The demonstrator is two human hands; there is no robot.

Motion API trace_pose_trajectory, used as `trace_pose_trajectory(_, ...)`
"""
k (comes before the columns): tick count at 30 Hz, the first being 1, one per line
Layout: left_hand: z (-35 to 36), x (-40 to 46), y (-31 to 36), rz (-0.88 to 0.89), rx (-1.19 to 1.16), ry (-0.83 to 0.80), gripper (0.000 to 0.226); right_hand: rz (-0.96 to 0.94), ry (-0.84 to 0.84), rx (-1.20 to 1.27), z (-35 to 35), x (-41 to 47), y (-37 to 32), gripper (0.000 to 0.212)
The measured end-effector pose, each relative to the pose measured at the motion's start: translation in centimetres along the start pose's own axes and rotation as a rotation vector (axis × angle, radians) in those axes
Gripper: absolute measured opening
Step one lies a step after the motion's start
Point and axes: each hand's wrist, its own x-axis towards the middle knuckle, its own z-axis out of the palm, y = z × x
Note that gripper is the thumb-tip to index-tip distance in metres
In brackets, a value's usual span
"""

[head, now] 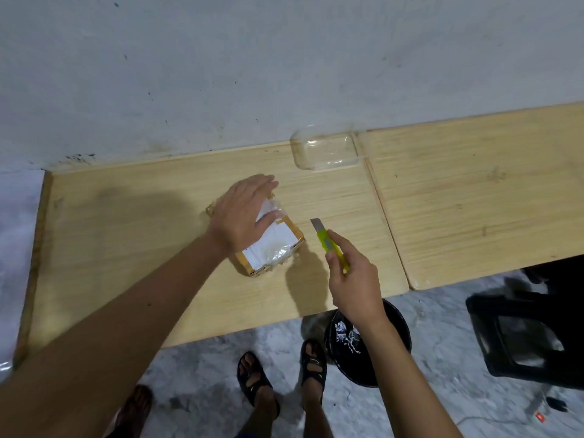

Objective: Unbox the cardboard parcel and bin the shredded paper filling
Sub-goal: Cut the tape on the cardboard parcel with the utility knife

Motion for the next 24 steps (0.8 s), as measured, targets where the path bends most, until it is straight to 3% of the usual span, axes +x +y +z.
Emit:
trace_pose_trajectory(3, 0.0, 1.2, -0.5, 0.285, 0.070, -0.213, 0.053, 0.010, -0.014, -0.006, -0.3, -0.5, 0.1, 0.038)
trace_pose_trajectory(7, 0.5, 1.5, -0.5, 0.310, 0.081, -0.174, 0.043, 0.012, -0.029, 0.001, -0.2, -0.9, 0.3, 0.039)
trace_pose_trajectory(10, 1.0, 1.4, -0.1, 0.211, 0.108, -0.122, 0.039, 0.008, -0.022, 0.010, 0.1, -0.6, 0.3, 0.038)
trace_pose_trajectory(15, -0.1, 2.2, 0.4, -0.269, 0.170, -0.114, 0.043, 0.004, -0.020, 0.038, 0.5, 0.2, -0.1, 0.039)
trace_pose_trajectory(17, -0.3, 2.0, 0.3, -0.384, 0.189, -0.097, 0.047, -0.006, -0.010, 0.038, 0.6, 0.6, -0.4, 0.039)
trace_pose_trajectory(24, -0.5, 0.2, -0.5, -0.374, 0.134, 0.001, 0.047, -0.031, -0.036, 0.047, 2.1, 1.6, -1.4, 0.040)
